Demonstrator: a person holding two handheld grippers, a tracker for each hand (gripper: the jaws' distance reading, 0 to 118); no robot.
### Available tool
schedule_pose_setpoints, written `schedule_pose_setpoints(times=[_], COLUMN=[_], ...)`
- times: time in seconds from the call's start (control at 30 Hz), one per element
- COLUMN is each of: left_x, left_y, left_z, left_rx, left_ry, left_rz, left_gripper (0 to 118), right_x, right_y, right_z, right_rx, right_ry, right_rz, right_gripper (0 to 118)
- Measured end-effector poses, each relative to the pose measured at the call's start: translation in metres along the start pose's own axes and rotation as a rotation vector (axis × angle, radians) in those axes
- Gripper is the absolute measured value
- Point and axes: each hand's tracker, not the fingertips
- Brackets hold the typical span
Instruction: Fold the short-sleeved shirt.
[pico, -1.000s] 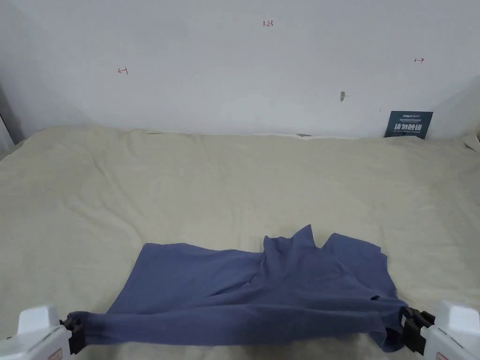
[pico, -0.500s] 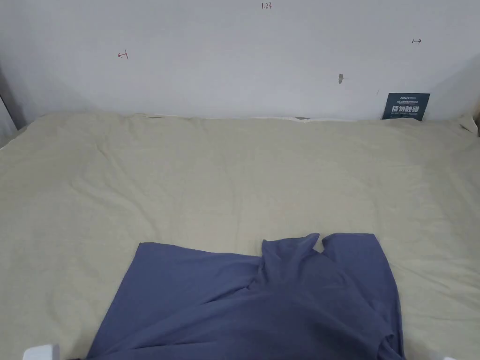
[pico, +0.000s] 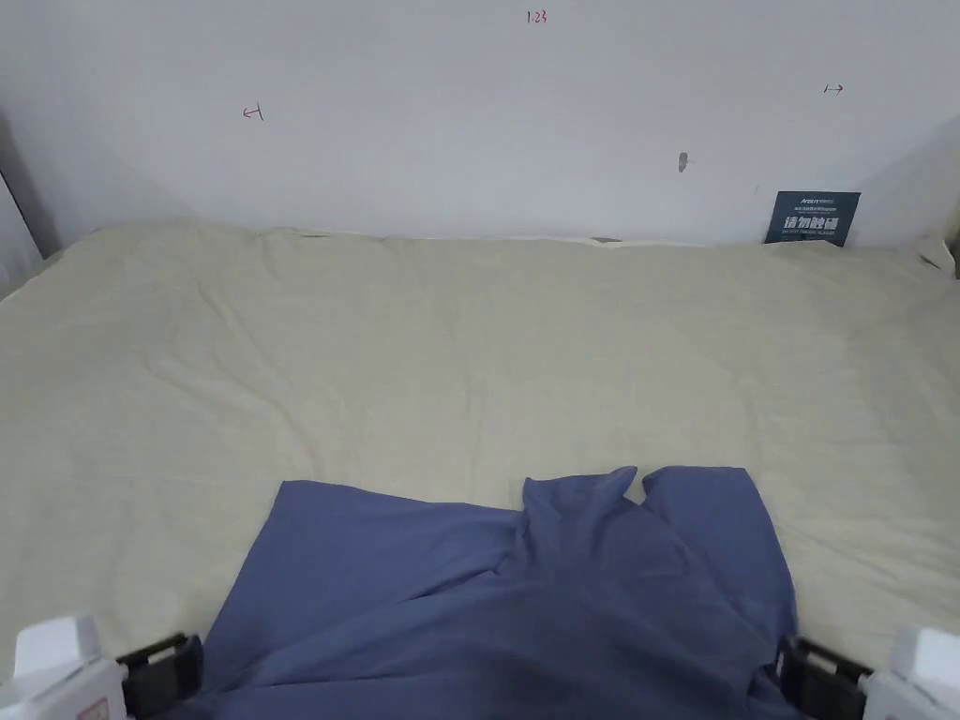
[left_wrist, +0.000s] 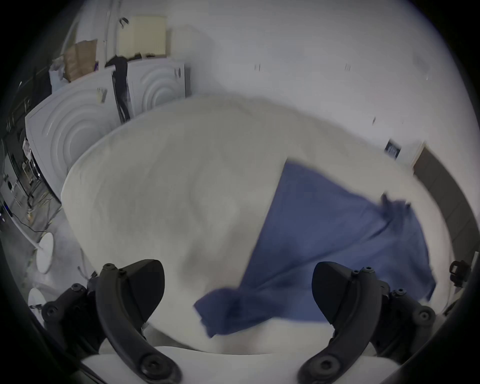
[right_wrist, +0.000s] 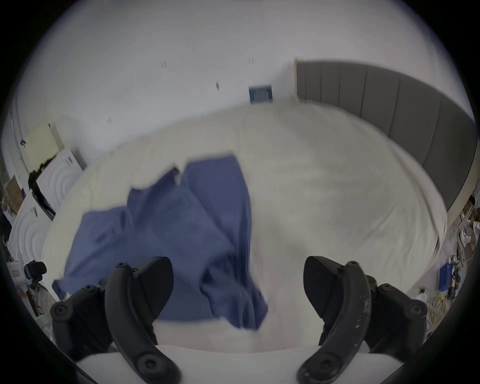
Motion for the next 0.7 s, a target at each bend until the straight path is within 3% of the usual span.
schedule_pose_setpoints(times=[0.2,0.37,0.47,0.53,0.57,0.6,0.63,0.7], left_x=[0.046,0.083,0.100,0.106,0.109,0.111,0.114,0.113], left_y=[0.056,0.076,0.073,0.068,0.065,0.063,0.062,0.063], left_z=[0.054,0.085,0.093,0.093,0.093,0.093,0.093,0.091], left_rx=[0.263,0.414,0.481,0.514,0.520,0.520,0.514,0.475], left_ry=[-0.072,-0.110,-0.135,-0.151,-0.156,-0.157,-0.161,-0.231], left_rz=[-0.025,-0.050,-0.065,-0.087,-0.092,-0.092,-0.093,-0.085], left_gripper=[115,112,82,76,50,12,1,0], right_x=[-0.013,-0.030,-0.031,-0.031,-0.031,-0.037,-0.037,-0.035], right_y=[0.064,0.084,0.085,0.082,0.081,0.078,0.076,0.073], right_z=[0.046,0.077,0.085,0.088,0.088,0.094,0.093,0.094], right_rx=[0.301,0.458,0.494,0.516,0.528,0.537,0.534,0.537], right_ry=[0.016,-0.004,-0.021,-0.035,-0.038,-0.057,-0.053,-0.041], right_rz=[0.053,0.088,0.107,0.122,0.127,0.141,0.143,0.145], right_gripper=[105,103,75,69,49,17,2,1])
